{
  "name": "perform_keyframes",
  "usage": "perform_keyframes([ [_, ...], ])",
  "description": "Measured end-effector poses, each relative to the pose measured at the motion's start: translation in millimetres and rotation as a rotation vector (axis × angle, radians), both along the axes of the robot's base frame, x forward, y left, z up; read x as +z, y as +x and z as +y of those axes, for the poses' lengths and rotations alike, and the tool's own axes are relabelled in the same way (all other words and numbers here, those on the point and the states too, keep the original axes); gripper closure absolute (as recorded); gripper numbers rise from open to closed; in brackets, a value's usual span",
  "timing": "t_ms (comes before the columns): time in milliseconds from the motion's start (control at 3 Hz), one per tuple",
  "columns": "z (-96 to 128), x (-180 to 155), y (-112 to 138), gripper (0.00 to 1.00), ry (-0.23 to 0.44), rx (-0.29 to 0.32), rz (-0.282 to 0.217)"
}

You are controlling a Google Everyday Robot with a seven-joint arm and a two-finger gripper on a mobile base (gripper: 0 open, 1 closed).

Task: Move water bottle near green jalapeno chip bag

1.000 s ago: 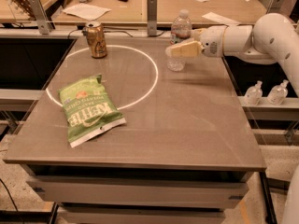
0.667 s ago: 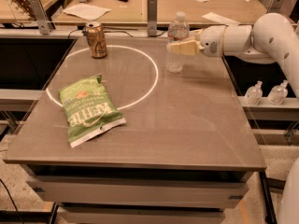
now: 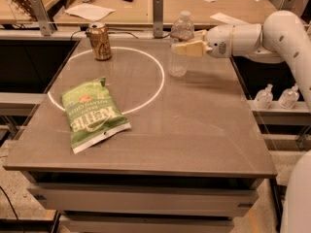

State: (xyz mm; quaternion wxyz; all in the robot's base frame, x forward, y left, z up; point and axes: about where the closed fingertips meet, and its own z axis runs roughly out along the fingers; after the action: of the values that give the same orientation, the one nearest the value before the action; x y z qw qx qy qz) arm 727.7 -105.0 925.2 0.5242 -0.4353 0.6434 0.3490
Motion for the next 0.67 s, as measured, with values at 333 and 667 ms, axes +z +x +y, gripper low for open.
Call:
perform_keyframes([
  [333,15,10,-24,1.0,0.024,0.116,0.014],
  [667,35,10,-58,1.0,0.003,0.247,0.023],
])
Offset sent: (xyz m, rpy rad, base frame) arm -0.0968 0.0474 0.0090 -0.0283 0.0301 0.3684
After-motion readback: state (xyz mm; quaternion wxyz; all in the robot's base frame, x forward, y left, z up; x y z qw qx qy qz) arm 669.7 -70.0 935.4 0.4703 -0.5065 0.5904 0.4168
